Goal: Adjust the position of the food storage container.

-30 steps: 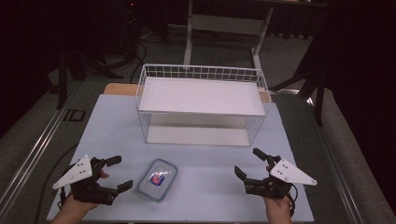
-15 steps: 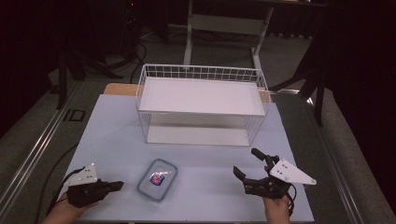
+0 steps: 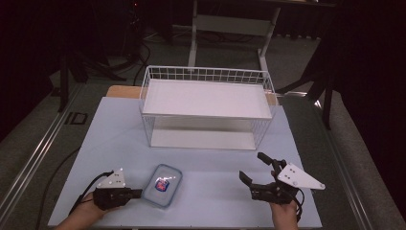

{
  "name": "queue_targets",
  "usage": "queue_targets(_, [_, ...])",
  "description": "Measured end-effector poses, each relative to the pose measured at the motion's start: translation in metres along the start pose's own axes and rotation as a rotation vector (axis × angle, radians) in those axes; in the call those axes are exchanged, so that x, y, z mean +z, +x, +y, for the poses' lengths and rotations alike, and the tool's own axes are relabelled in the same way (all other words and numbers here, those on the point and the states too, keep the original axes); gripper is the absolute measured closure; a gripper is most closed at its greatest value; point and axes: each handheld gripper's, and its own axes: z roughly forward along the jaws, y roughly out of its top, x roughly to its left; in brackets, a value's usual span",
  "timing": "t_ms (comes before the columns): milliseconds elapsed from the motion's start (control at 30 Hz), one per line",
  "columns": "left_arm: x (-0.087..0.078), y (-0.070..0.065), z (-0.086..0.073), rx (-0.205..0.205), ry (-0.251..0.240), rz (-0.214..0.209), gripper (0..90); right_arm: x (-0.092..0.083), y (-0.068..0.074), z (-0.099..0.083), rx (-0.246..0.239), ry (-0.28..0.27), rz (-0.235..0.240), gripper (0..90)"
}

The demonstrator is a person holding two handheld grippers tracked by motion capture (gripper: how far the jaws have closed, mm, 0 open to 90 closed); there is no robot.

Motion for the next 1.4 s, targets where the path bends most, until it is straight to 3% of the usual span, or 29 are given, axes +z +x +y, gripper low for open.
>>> queue_targets(333, [0.024,-0.01,0.018,0.0,0.013,-0.034,90.0,0.0,0.0,0.0,0.001,-0.003,0.004,13.9])
queue_targets(467, [0.045,-0.016,0.033,0.027,-0.003,-0.047,90.0,-0.001,0.001,0.001,-0.002,-0.001,0.006,13.9])
queue_targets(633, [0.063,-0.02,0.045,0.026,0.0,-0.058,90.0,-0.001,0.001,0.001,-0.005,-0.005,0.007,13.9])
queue_targets(900, [0.099,-0.033,0.073,0.061,-0.014,-0.055,90.0,-0.002,0.001,0.0,-0.004,-0.006,0.013,13.9])
queue_targets(1100, [0.123,-0.046,0.086,0.077,-0.003,-0.09,90.0,-0.002,0.0,0.0,0.0,-0.008,0.019,13.9])
queue_targets(1267, [0.123,-0.05,0.088,0.09,-0.007,-0.11,90.0,-0.004,0.0,0.001,-0.003,-0.01,0.022,13.8])
queue_targets(1333, [0.119,-0.049,0.088,0.09,-0.009,-0.091,90.0,-0.004,0.0,0.001,-0.002,-0.01,0.022,13.9])
queue_targets(1367, [0.109,-0.041,0.087,0.081,-0.022,-0.077,90.0,-0.004,0.0,0.001,-0.002,-0.01,0.022,13.9])
queue_targets(1400, [0.1,-0.031,0.085,0.069,-0.029,-0.03,90.0,-0.003,0.0,0.0,0.001,-0.008,0.022,13.9])
